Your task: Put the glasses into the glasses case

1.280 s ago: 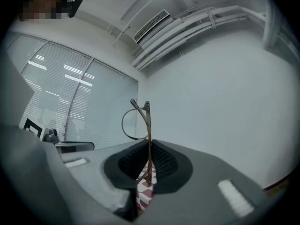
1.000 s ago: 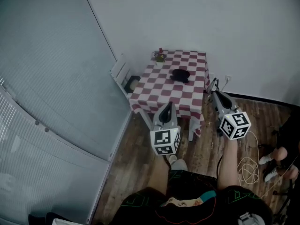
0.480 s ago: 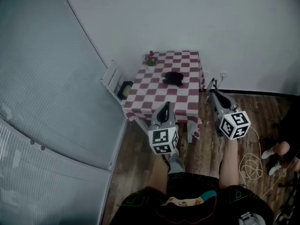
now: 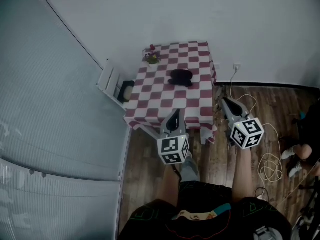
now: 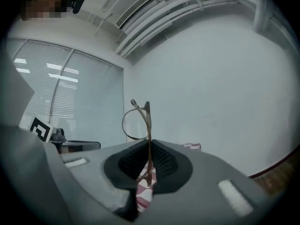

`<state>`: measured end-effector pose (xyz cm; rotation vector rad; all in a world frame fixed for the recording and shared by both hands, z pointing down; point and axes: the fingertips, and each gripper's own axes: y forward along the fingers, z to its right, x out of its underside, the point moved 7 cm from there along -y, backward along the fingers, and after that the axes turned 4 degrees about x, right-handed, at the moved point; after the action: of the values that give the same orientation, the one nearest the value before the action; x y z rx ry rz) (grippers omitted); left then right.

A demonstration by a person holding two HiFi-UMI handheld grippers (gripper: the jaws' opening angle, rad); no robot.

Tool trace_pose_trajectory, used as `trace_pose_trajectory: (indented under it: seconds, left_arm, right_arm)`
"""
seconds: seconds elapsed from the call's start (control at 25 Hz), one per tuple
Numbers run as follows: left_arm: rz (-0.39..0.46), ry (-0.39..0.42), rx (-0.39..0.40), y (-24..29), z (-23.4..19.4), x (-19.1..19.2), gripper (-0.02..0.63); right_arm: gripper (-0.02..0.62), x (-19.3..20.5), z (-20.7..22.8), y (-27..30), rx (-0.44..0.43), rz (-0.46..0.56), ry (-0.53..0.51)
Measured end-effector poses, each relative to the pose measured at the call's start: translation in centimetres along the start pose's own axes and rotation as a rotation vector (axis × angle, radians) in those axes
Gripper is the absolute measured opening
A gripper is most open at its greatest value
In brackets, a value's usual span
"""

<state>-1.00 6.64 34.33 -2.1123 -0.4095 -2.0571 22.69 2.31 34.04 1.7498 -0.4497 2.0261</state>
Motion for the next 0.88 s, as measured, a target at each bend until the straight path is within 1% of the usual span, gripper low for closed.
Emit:
trace_pose_trajectory:
  seconds: [0.16, 0.36, 0.64, 0.76, 0.88]
  left_arm:
    - [-0.065, -0.024, -0.018, 2.0, -2.2, 1.6, 0.009]
    - [-0.128, -0.054, -0.042, 4.1, -5.5, 3.9, 0.009]
    - [-0.199, -0.131, -0.059, 7.1, -8.9, 6.7, 0.009]
    - [-0.223, -0.148, -0.058, 8.4, -10.3, 7.6, 0.009]
    - [-0.235, -0.137, -0.051, 10.0, -12.0, 7.6, 0.009]
  right_arm:
    - [0.02, 2.5, 0.1, 3.3, -0.011, -0.061, 0.042]
    - [0.02, 4.6, 0.0, 7.2, -0.022, -0.097, 0.078]
    - [0.02, 6.7, 0.1, 12.2, -0.039, -0.188, 0.078]
    - [0.02, 6.9, 0.2, 14.3, -0.04, -0.195, 0.076]
    - [0.02, 6.7, 0.2, 16.6, -0.033, -0.177, 0.09]
